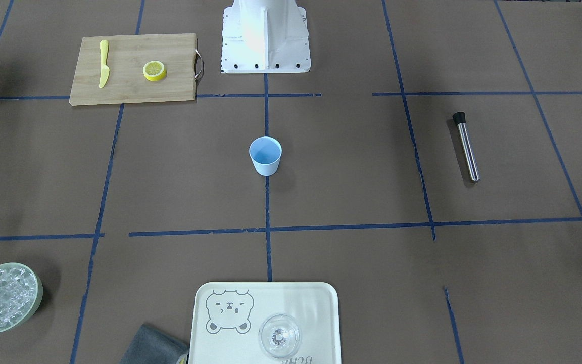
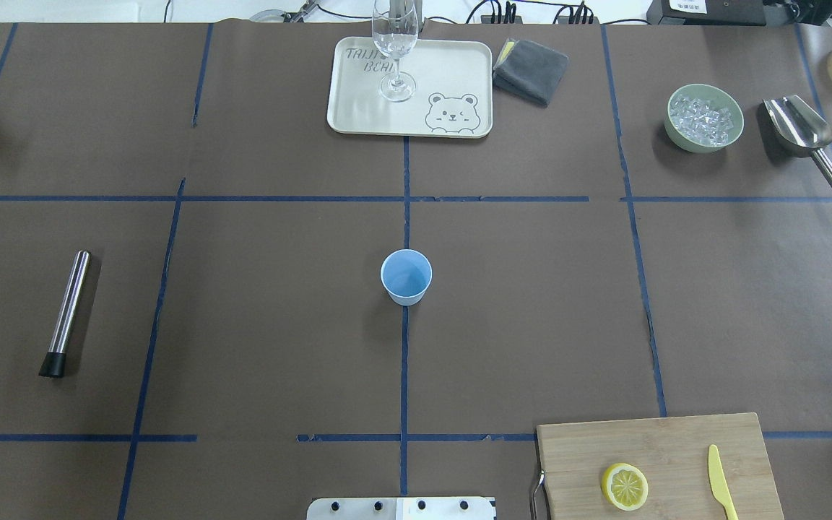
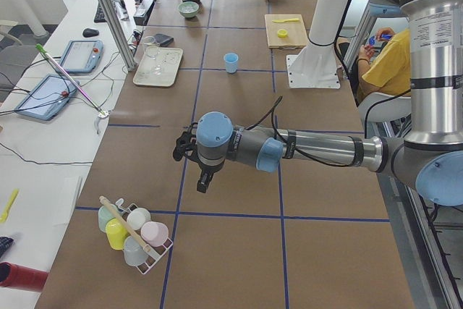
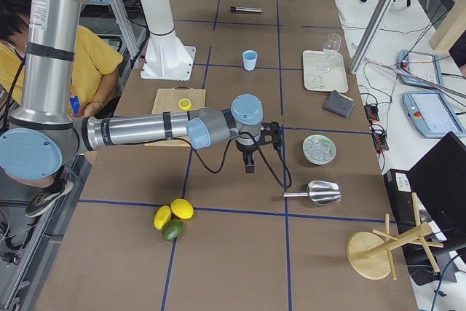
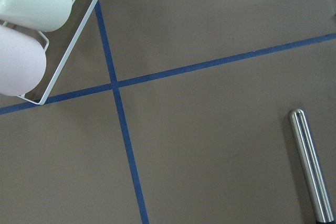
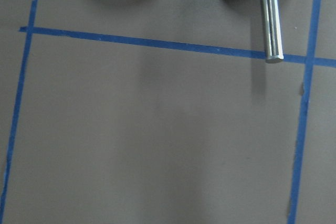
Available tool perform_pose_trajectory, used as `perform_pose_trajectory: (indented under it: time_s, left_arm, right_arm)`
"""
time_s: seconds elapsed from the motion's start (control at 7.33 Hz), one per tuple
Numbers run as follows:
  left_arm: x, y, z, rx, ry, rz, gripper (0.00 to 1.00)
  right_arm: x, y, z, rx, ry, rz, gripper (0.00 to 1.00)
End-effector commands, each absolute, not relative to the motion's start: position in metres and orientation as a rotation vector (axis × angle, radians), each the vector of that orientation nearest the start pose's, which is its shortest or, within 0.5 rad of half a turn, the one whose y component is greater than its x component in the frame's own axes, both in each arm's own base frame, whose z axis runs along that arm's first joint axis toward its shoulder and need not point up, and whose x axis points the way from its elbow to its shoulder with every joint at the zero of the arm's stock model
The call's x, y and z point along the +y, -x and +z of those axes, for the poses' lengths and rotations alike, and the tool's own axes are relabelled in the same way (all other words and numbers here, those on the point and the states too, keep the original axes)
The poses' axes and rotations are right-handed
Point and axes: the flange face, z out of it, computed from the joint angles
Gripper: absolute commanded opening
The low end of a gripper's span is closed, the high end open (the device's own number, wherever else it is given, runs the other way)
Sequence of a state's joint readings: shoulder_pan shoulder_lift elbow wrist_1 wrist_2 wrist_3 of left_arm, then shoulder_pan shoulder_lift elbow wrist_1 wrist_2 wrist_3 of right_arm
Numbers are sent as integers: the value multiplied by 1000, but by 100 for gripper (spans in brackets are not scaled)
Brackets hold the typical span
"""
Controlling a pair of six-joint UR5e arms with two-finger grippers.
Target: Squeeze lemon into cup
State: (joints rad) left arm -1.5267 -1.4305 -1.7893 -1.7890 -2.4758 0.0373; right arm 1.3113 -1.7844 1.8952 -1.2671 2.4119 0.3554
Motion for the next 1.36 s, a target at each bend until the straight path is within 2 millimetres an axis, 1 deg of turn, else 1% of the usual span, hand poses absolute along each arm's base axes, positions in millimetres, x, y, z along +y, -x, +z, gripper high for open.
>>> perform_pose_trajectory:
  time_s: [0.0,0.14,0.27,0.41,0.55,0.68,0.82,0.95,1.09,1.23]
  left_arm:
    - [-447,35,582,900,-277,213,100]
    - [-447,35,582,900,-279,213,100]
    - [-447,35,581,900,-282,215,100]
    - [-447,35,581,901,-281,214,100]
    - [-447,35,582,902,-279,213,100]
    - [-448,34,582,902,-278,216,100]
    - [-447,34,582,902,-277,215,100]
    - [-448,33,586,903,-269,213,100]
    - [-448,32,587,903,-267,214,100]
    - [-448,32,590,903,-261,211,100]
  right_arm:
    - [-374,117,526,-995,-105,-50,100]
    - [-359,150,500,-973,-95,-33,100]
    - [-339,173,473,-977,-83,-24,100]
    - [-314,211,444,-972,-92,-52,100]
    - [-294,237,431,-968,-64,-20,100]
    - [-264,275,418,-946,-76,16,100]
    - [-241,296,412,-946,-59,7,100]
    - [-214,321,412,-930,-54,19,100]
    - [-196,337,415,-898,-59,27,100]
    - [-173,356,418,-856,-61,38,100]
